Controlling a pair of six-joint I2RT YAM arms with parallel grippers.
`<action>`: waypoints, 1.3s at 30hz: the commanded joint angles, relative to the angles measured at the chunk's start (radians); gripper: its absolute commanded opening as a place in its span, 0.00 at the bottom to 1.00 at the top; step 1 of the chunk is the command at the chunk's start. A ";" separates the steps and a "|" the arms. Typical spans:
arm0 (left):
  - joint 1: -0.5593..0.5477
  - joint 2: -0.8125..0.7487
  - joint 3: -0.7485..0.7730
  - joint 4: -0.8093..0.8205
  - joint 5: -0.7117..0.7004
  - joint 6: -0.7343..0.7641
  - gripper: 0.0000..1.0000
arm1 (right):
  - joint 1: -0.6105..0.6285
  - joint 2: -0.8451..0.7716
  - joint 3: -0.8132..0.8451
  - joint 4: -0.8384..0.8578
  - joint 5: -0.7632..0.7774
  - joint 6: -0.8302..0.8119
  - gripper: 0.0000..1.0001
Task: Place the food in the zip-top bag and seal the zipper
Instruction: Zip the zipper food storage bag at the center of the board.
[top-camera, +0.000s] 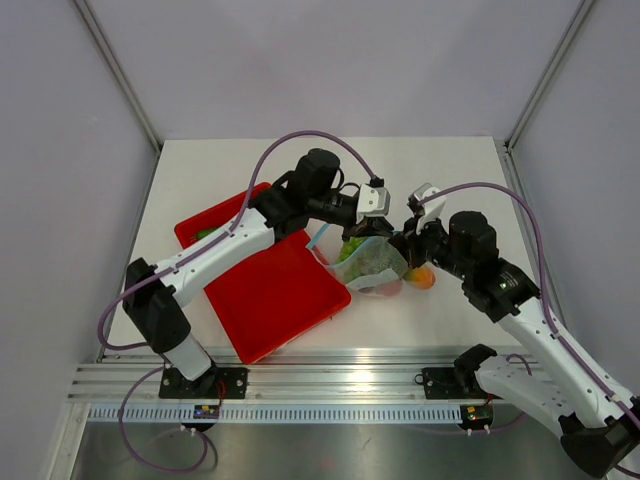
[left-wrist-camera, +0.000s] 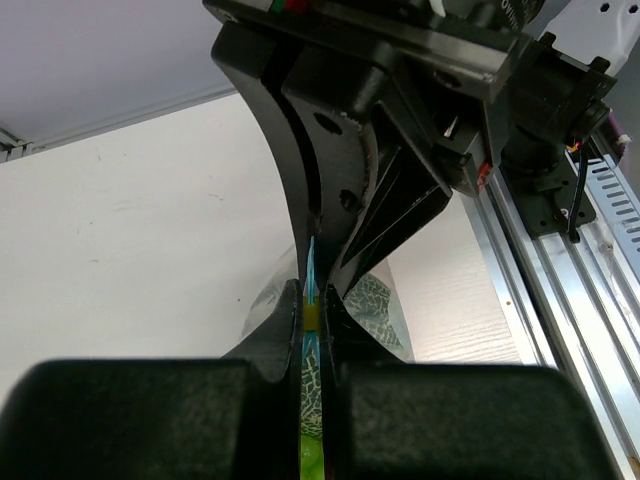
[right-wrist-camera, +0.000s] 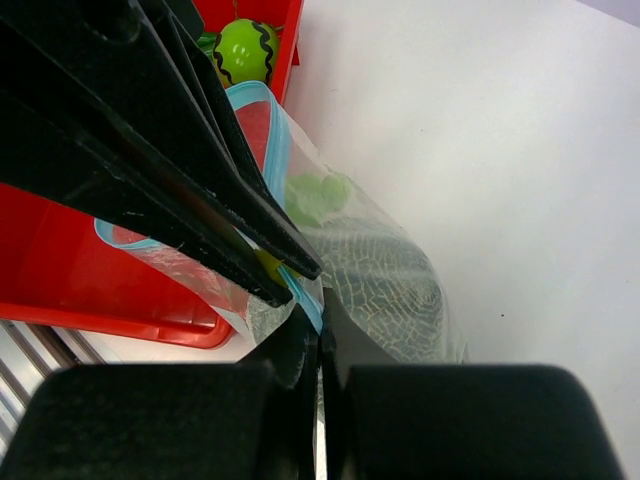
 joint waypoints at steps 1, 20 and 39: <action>0.027 0.021 -0.020 -0.025 -0.004 -0.012 0.00 | -0.021 -0.050 0.020 0.132 0.016 0.006 0.00; 0.065 0.061 -0.026 -0.083 -0.082 -0.003 0.00 | -0.037 -0.075 -0.001 0.134 0.402 0.042 0.00; 0.206 -0.083 -0.239 -0.026 -0.148 -0.078 0.00 | -0.080 -0.081 -0.010 0.135 0.683 0.143 0.00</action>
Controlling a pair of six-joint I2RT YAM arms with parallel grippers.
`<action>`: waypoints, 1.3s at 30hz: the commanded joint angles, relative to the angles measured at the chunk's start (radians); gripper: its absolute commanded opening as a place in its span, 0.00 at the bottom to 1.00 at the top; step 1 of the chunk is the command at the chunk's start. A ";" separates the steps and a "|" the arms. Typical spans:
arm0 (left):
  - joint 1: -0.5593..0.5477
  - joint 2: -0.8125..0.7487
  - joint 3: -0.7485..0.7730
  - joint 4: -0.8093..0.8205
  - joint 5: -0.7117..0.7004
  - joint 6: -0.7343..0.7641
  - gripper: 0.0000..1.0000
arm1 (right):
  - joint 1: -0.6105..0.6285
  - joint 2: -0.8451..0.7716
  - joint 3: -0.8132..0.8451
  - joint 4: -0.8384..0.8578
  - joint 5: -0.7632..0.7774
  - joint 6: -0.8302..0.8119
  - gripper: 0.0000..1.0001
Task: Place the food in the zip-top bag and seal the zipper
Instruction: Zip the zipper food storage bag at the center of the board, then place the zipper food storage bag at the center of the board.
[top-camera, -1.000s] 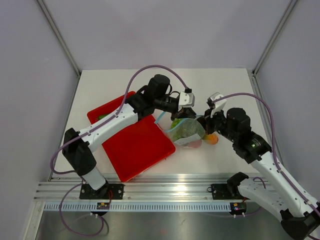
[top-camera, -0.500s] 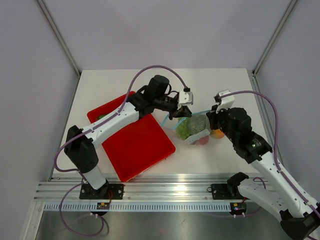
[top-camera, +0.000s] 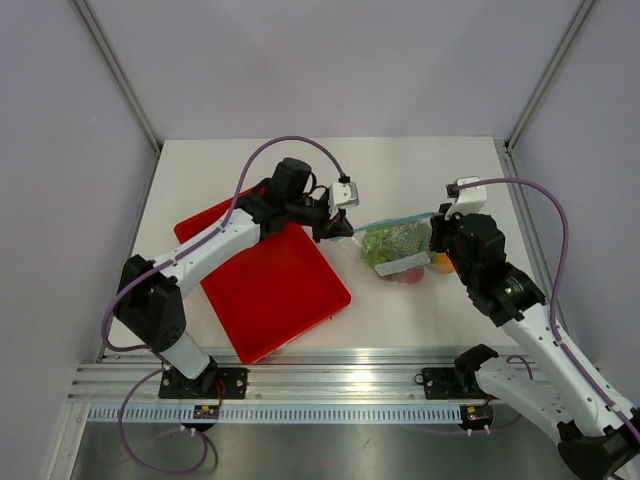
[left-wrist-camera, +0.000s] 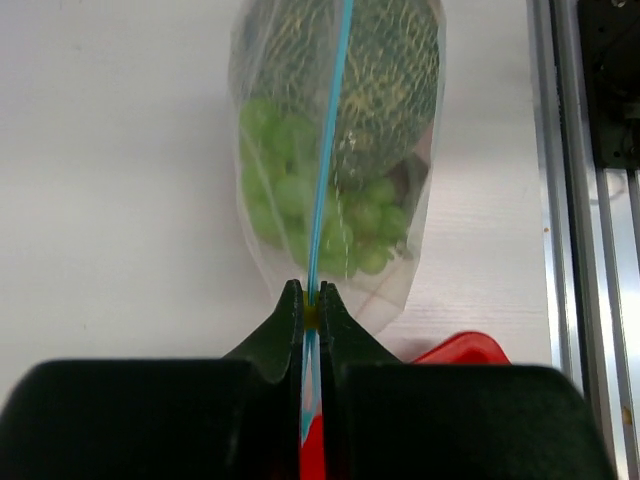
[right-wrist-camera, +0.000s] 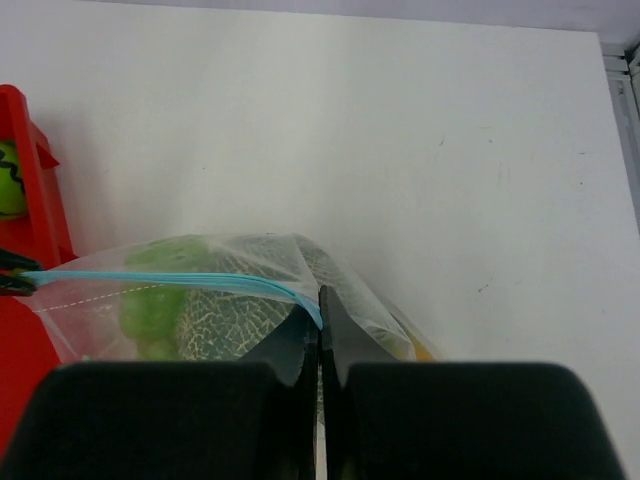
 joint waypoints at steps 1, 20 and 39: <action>0.047 -0.084 -0.057 -0.016 -0.071 -0.025 0.00 | -0.033 -0.038 0.015 0.112 0.186 0.030 0.00; 0.147 -0.264 -0.230 0.047 -0.122 -0.132 0.00 | -0.042 -0.099 -0.030 0.083 0.238 0.104 0.00; 0.150 -0.006 0.126 0.007 -0.102 -0.138 0.00 | -0.123 0.184 0.094 0.290 0.171 0.050 0.00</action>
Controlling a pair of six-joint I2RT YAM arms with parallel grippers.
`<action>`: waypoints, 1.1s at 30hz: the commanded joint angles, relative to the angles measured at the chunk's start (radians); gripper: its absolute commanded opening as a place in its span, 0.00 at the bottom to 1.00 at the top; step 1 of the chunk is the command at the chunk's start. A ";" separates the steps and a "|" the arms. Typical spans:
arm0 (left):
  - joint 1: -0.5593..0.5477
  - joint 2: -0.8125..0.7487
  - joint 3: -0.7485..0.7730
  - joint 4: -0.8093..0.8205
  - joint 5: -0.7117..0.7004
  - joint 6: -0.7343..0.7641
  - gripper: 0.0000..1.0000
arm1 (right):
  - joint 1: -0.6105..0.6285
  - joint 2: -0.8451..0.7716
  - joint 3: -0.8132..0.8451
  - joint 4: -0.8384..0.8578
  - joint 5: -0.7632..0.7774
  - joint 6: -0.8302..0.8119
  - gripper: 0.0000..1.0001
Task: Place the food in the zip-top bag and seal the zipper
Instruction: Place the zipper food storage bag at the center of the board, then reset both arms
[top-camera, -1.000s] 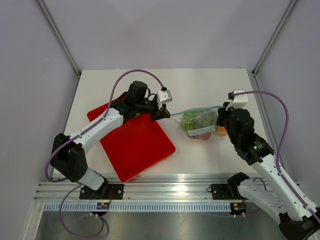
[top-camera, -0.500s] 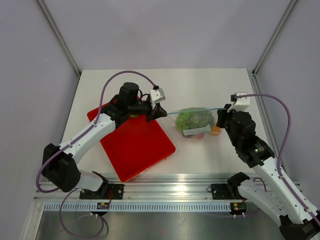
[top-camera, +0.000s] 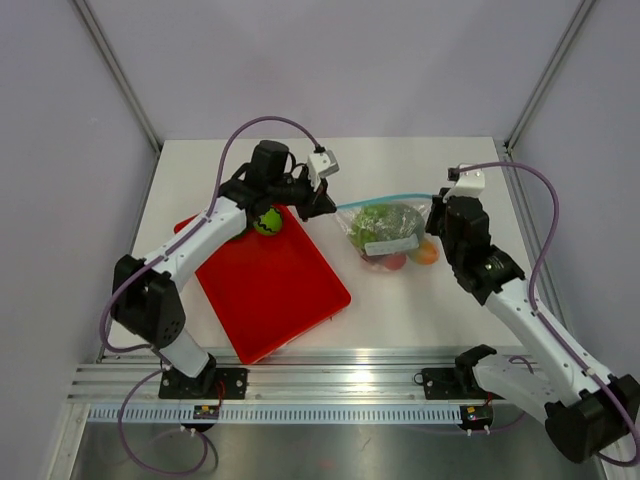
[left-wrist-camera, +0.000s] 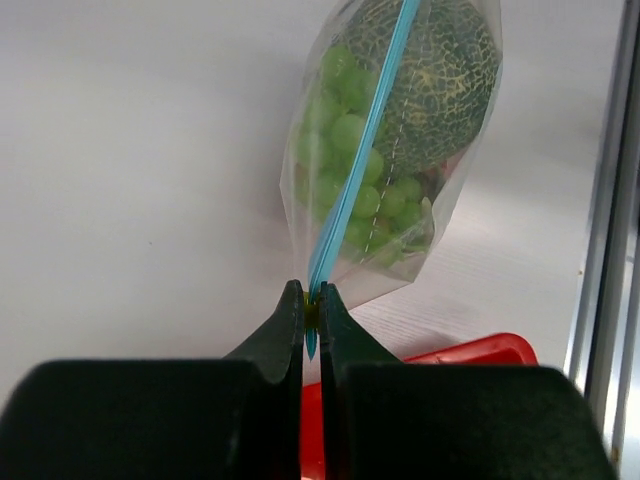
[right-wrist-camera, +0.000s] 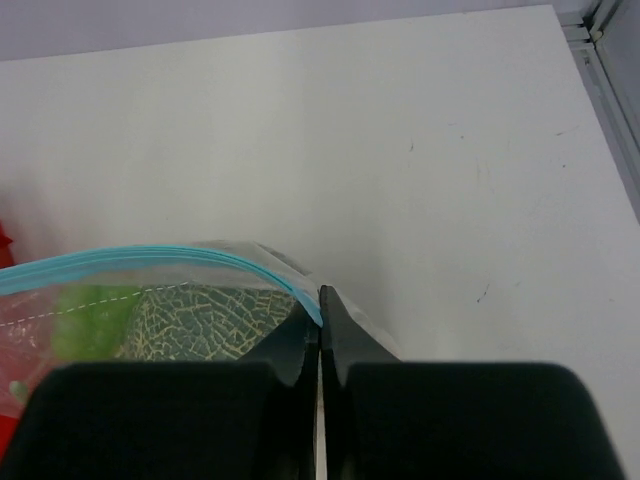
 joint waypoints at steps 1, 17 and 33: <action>0.014 0.053 0.156 -0.001 -0.051 0.029 0.00 | -0.090 0.077 0.141 0.149 0.052 -0.056 0.00; 0.014 -0.069 0.025 0.079 0.042 -0.040 0.96 | -0.147 -0.117 -0.083 0.099 -0.022 0.059 0.84; 0.008 -0.401 -0.201 0.157 -0.335 -0.388 0.97 | -0.147 -0.154 0.227 -0.614 0.225 0.345 1.00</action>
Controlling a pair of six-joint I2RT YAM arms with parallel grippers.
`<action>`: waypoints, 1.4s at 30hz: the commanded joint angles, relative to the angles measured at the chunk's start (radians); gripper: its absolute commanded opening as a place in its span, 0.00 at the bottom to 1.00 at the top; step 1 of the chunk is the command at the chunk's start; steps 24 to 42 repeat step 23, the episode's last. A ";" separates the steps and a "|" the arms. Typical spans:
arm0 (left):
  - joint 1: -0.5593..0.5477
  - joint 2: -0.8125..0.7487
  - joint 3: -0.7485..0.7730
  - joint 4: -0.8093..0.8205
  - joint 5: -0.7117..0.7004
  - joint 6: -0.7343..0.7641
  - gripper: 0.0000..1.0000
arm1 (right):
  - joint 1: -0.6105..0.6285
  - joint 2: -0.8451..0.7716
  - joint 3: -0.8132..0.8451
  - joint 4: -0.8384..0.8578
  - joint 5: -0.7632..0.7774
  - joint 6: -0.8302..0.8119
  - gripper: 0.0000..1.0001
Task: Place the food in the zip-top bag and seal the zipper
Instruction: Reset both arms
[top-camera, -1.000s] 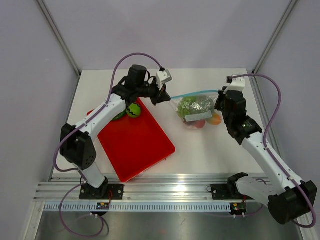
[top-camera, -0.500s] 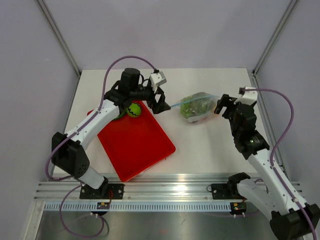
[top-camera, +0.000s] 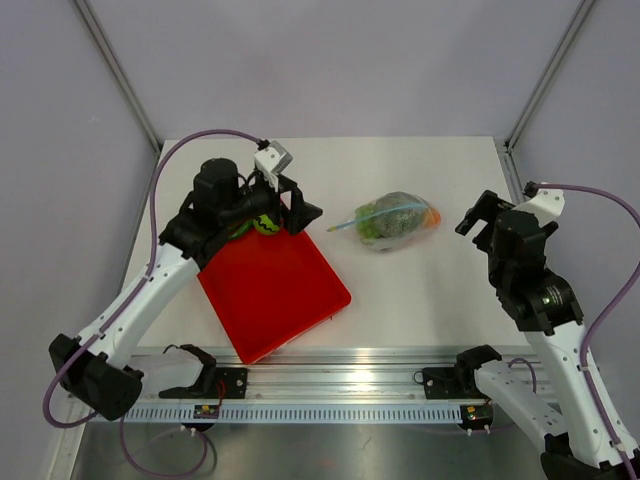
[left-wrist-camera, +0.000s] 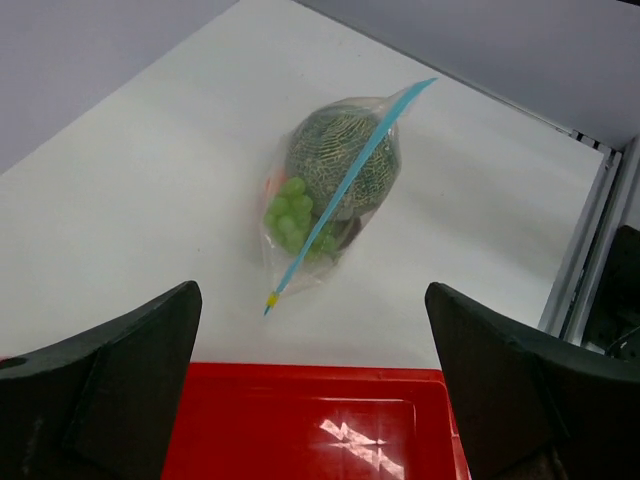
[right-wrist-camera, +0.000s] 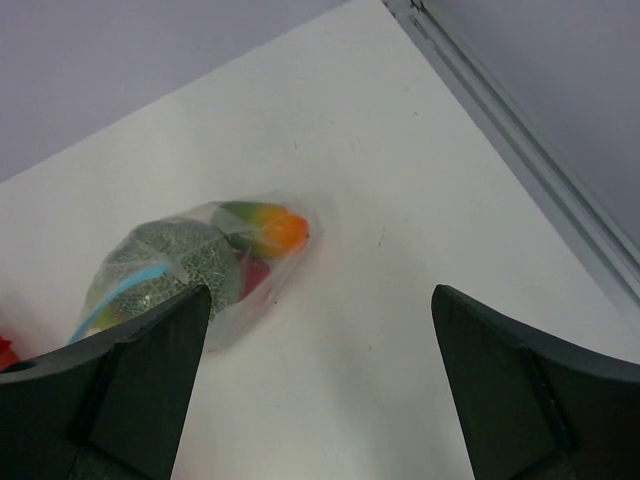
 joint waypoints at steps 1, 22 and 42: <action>0.000 -0.056 -0.102 0.087 -0.188 -0.164 0.97 | -0.006 0.090 0.085 -0.317 0.103 0.207 0.99; -0.001 -0.298 -0.384 -0.070 -0.646 -0.265 0.99 | -0.006 -0.002 -0.021 -0.390 0.143 0.425 0.99; -0.001 -0.300 -0.384 -0.071 -0.666 -0.276 0.99 | -0.006 -0.003 -0.019 -0.396 0.150 0.440 1.00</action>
